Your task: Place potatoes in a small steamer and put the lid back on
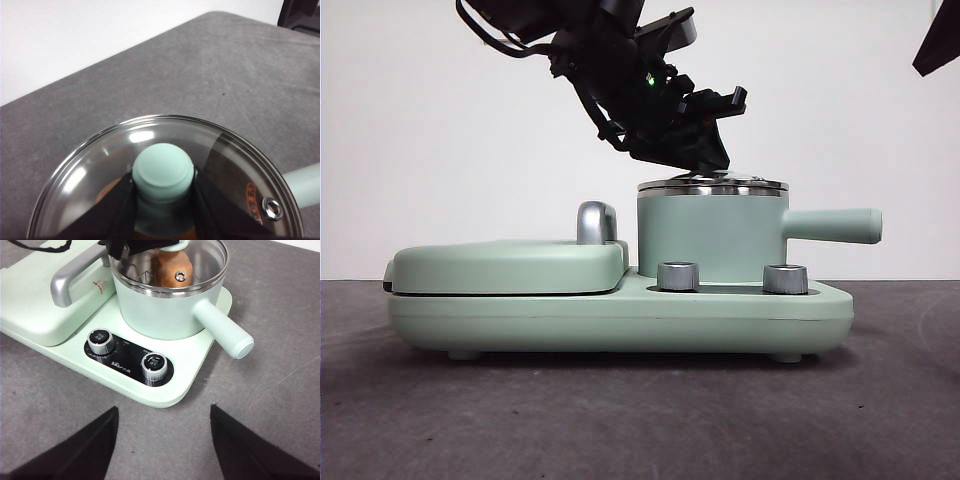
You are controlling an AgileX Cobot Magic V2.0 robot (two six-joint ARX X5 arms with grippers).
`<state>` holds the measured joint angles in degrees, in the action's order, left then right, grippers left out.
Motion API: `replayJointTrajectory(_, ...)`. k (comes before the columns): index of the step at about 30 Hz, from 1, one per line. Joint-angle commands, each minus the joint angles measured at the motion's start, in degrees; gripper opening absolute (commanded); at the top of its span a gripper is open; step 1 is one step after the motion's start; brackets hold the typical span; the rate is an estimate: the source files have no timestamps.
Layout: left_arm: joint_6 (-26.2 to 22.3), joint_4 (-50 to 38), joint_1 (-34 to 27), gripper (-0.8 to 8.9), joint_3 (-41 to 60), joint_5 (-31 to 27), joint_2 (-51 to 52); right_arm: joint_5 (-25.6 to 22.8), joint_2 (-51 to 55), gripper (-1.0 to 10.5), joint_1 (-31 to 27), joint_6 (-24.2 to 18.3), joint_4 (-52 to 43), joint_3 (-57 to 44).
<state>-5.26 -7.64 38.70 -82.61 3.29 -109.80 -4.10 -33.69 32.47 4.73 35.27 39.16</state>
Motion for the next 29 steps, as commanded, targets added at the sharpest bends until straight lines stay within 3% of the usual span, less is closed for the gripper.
replayJointTrajectory(1, -0.8, 1.4, 0.3, 0.14, -1.1, -0.6, -0.8, -0.1, -0.3, 2.8, 0.4, -0.3, -0.4, 0.2)
replayJointTrajectory(29, -1.7, 8.2, -0.9, 0.14, -3.1, -1.4, -0.8, -0.1, -0.3, 2.8, 0.4, -0.7, 0.9, 0.2)
